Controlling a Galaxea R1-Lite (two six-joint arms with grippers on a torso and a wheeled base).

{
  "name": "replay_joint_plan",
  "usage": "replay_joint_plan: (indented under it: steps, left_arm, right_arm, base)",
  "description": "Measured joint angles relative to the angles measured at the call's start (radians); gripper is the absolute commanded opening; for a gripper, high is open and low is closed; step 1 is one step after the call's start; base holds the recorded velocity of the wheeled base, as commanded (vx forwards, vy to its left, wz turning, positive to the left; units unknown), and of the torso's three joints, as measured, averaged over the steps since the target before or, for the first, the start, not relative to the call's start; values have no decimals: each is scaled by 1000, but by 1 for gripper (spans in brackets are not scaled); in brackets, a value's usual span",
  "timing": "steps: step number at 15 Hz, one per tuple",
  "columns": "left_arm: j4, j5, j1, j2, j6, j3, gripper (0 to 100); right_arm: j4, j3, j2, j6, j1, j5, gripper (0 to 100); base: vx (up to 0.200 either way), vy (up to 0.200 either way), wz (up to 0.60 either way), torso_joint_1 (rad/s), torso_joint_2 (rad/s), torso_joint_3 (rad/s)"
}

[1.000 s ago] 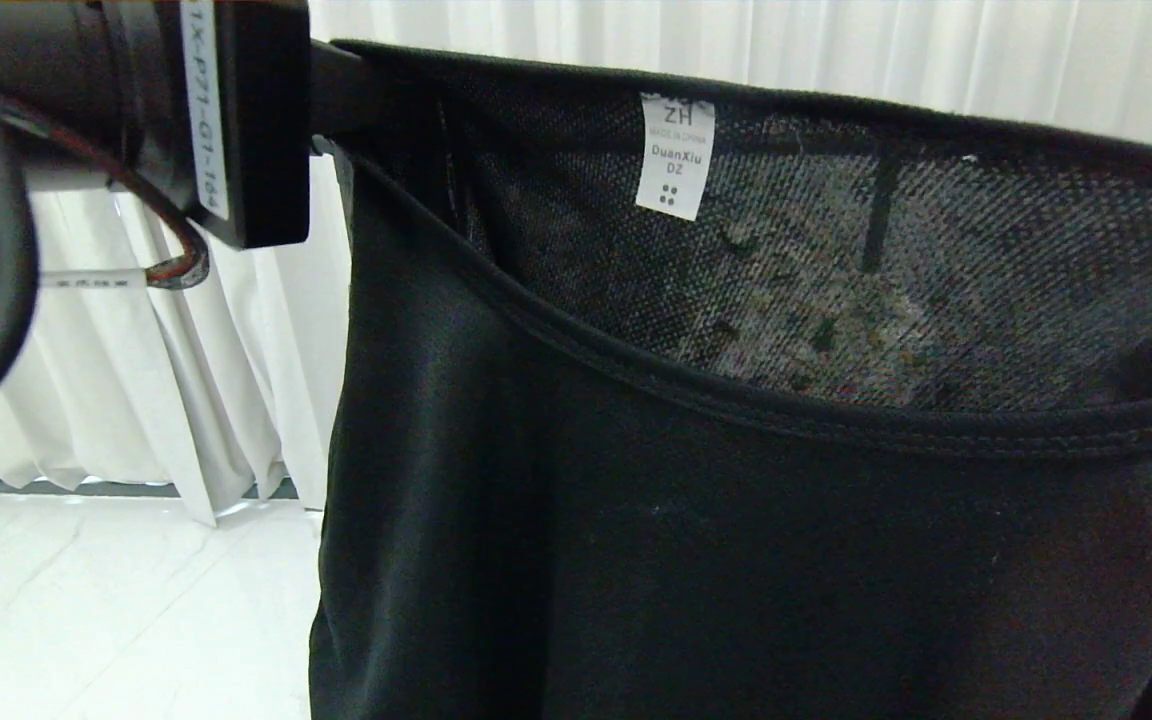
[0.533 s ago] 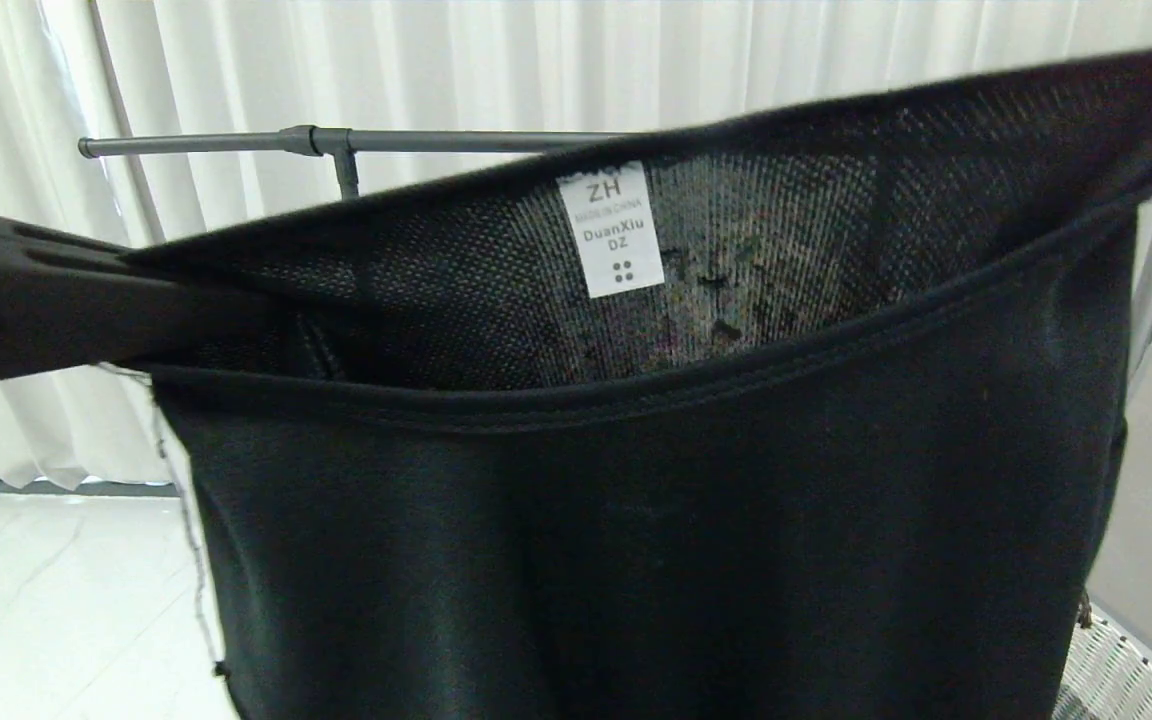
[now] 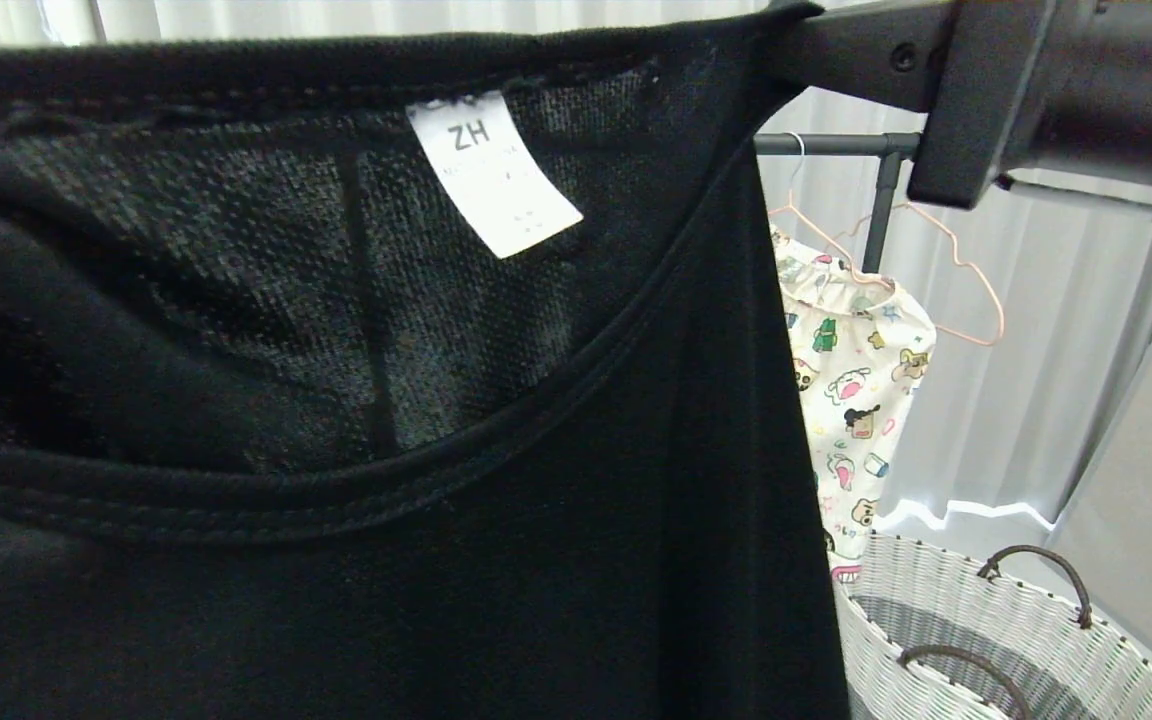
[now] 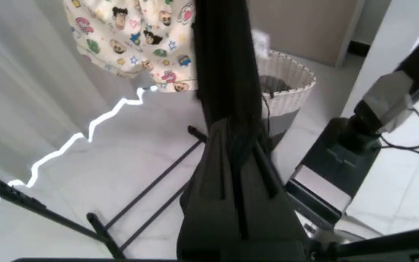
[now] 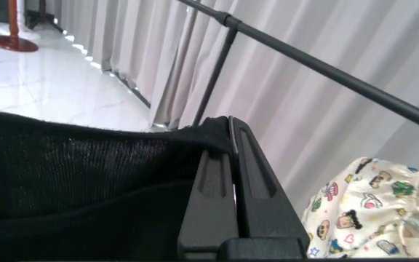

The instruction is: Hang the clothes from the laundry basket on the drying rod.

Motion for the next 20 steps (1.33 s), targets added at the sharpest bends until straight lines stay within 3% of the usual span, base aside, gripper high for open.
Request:
replay_joint_plan:
  steps: [4,6,9,13,15,17,19,20]
  left_arm:
    - [0,4,-13,-2,4,-8,0]
    - [-1,46,-9,-9,6,-6,0]
    - [0,92,22,-14,17,6,0]
    - [-26,96,213,30,64,13,0]
    - [-106,98,257,72,82,13,0]
    - [-179,126,296,107,107,11,0]
    - [-183,131,333,125,127,16,0]
    - [-183,132,345,131,135,16,0]
  right_arm:
    - [26,-19,25,-1,-5,-41,0]
    - [55,-18,7,-3,-32,-93,0]
    - [121,10,-55,-3,-71,-107,0]
    - [271,86,-186,-5,-71,-105,0]
    - [282,153,-238,-21,-34,-115,0]
    - [278,194,-265,-59,-13,-199,0]
    - [276,201,-276,-62,-8,-254,0]
    - [278,203,-280,-62,-8,-265,100]
  base:
    - [0,0,0,0,0,0]
    - [0,0,0,0,0,0]
    - [0,0,0,0,0,0]
    - [0,0,0,0,0,0]
    - [0,0,0,0,0,0]
    - [0,0,0,0,0,0]
    - [0,0,0,0,0,0]
    - [0,0,0,0,0,0]
